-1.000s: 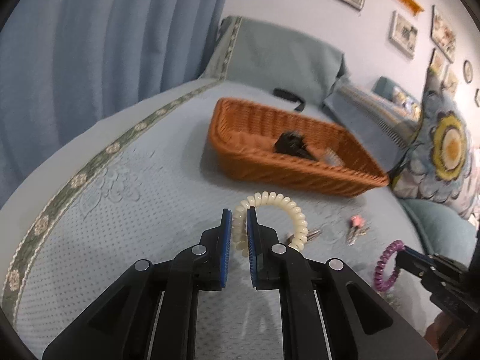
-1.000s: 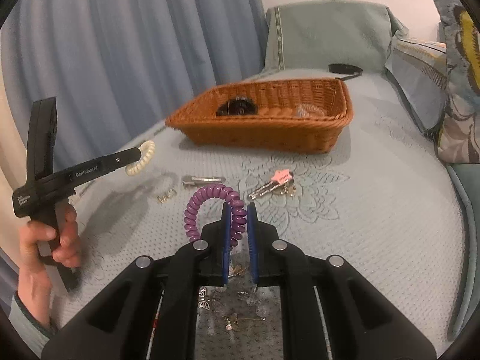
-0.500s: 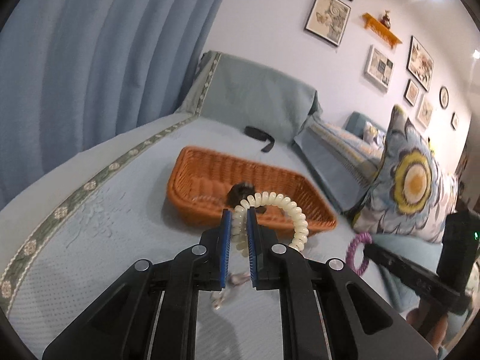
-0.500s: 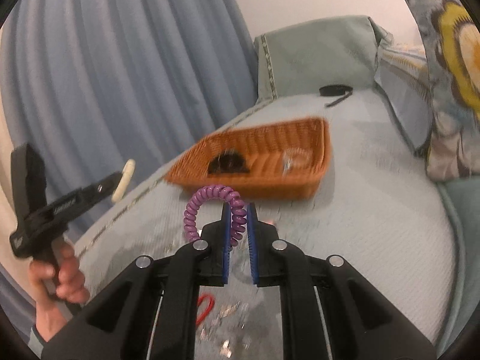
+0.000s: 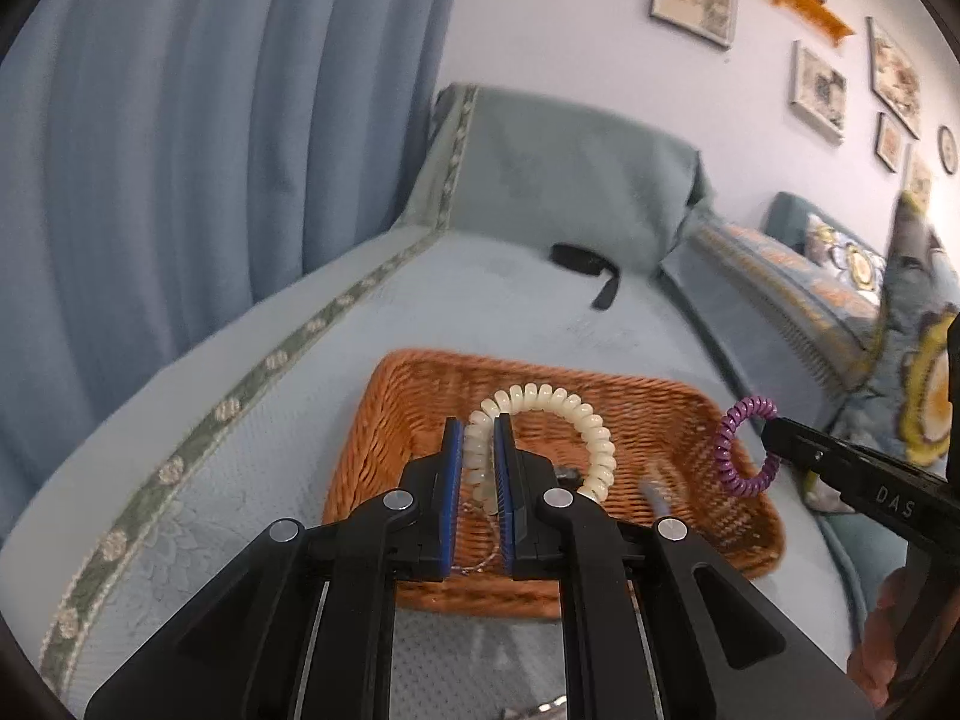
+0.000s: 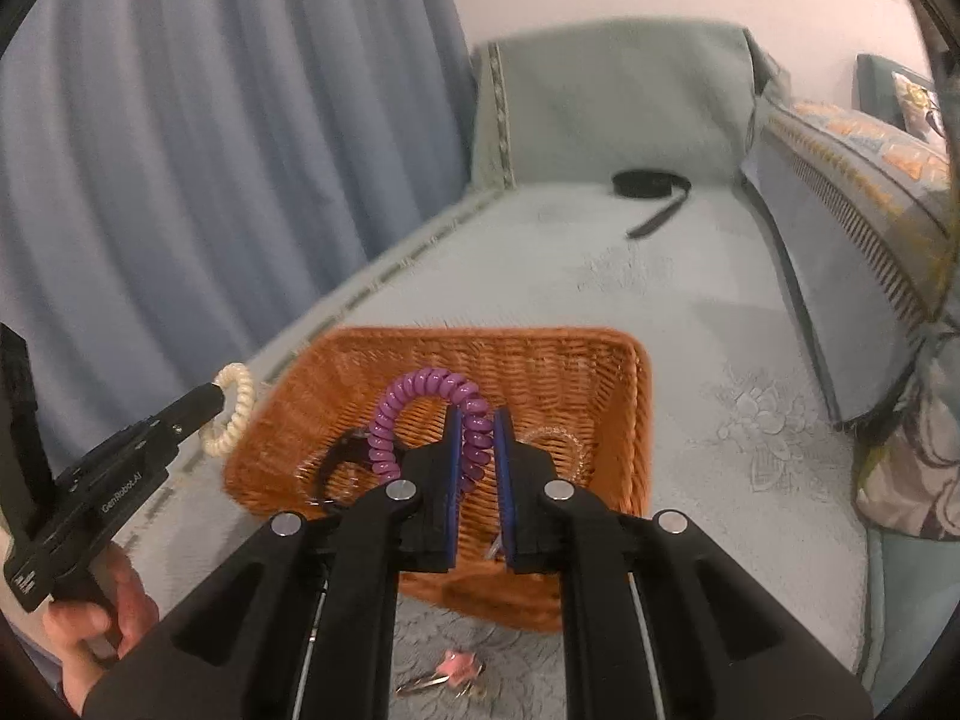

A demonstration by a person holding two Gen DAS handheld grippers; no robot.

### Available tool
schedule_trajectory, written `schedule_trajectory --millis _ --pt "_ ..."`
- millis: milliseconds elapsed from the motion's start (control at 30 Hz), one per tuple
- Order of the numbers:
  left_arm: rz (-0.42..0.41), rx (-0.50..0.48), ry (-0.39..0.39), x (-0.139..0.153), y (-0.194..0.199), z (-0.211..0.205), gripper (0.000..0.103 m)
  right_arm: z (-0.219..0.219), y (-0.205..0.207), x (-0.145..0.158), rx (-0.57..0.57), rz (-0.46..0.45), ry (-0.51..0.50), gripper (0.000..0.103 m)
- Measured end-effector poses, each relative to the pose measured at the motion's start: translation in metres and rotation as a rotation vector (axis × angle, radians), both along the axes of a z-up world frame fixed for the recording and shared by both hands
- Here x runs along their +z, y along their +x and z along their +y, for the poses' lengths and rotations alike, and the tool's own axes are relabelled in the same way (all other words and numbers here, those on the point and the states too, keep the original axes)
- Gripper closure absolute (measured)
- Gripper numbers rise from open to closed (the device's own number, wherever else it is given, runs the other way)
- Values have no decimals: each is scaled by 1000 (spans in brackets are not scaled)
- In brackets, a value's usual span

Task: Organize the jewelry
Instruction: 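Carry both coil hair ties into the wicker basket and open both tools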

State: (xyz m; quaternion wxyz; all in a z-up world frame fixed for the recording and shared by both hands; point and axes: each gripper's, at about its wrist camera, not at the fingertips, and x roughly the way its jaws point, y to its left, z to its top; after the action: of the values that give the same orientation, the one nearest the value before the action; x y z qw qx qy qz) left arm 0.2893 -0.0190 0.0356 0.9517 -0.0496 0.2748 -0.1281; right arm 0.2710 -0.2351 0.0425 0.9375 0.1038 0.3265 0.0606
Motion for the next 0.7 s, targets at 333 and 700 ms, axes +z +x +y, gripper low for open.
schedule_trajectory --millis 333,700 --pt "111 -7 61 -40 24 -9 94 26 40 -42 -2 167 -141 94" --pt "121 -31 39 -42 14 -3 65 18 38 -47 -36 200 -116 67"
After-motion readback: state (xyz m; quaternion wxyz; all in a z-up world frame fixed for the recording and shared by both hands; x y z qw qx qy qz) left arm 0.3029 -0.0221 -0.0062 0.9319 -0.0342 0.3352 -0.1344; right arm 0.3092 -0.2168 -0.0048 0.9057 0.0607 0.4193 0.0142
